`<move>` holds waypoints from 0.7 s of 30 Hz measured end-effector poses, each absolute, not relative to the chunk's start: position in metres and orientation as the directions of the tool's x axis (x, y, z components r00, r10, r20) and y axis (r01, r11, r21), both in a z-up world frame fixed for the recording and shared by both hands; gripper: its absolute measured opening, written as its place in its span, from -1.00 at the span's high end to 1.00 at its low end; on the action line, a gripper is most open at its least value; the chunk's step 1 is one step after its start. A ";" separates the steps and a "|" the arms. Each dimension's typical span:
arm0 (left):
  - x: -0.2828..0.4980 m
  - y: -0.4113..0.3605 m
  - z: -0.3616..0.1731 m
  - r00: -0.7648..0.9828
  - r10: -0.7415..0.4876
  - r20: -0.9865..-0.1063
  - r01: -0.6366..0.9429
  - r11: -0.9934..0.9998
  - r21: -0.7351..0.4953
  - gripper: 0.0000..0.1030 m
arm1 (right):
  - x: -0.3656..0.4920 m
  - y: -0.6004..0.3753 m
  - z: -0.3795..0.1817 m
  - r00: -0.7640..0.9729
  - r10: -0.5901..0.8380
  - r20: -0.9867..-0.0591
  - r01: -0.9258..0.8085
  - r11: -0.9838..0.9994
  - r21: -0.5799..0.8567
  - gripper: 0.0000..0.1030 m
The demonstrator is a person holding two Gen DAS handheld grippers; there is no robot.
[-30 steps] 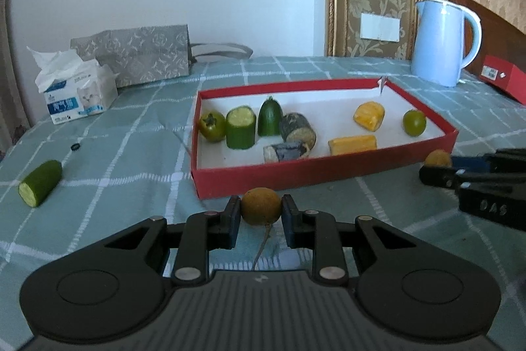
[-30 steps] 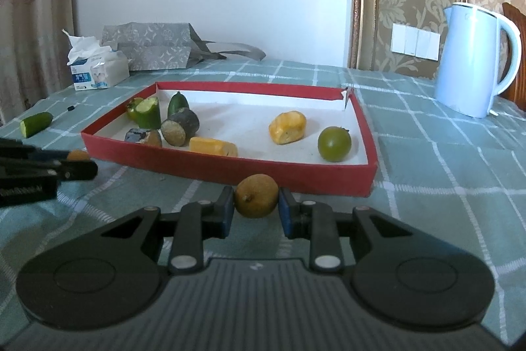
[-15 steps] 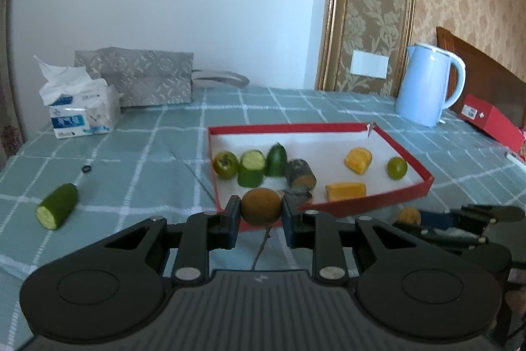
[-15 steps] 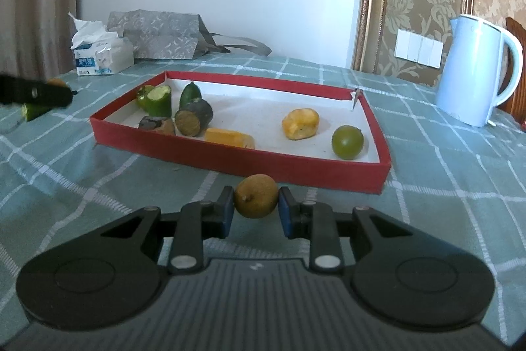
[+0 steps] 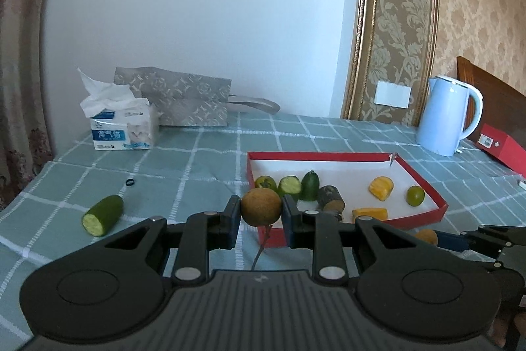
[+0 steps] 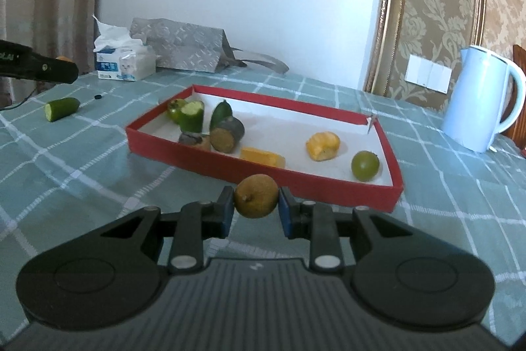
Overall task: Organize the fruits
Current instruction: 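Carry both brown round fruits over the tray with both tools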
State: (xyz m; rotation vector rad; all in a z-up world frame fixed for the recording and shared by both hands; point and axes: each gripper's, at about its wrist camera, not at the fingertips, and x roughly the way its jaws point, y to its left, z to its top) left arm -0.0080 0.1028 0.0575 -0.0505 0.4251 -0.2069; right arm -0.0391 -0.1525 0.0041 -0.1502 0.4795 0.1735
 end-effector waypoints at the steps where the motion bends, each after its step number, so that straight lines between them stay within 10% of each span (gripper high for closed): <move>1: -0.008 0.103 0.058 0.891 -0.208 -0.404 0.186 0.978 -0.092 0.51 | -0.040 -0.151 0.005 0.874 0.132 -0.467 -0.203 0.973 -0.105 0.47; 21: 0.013 0.083 0.052 0.876 -0.175 -0.448 0.171 0.984 -0.051 0.51 | -0.033 -0.172 0.010 0.883 0.133 -0.449 -0.180 0.982 -0.064 0.47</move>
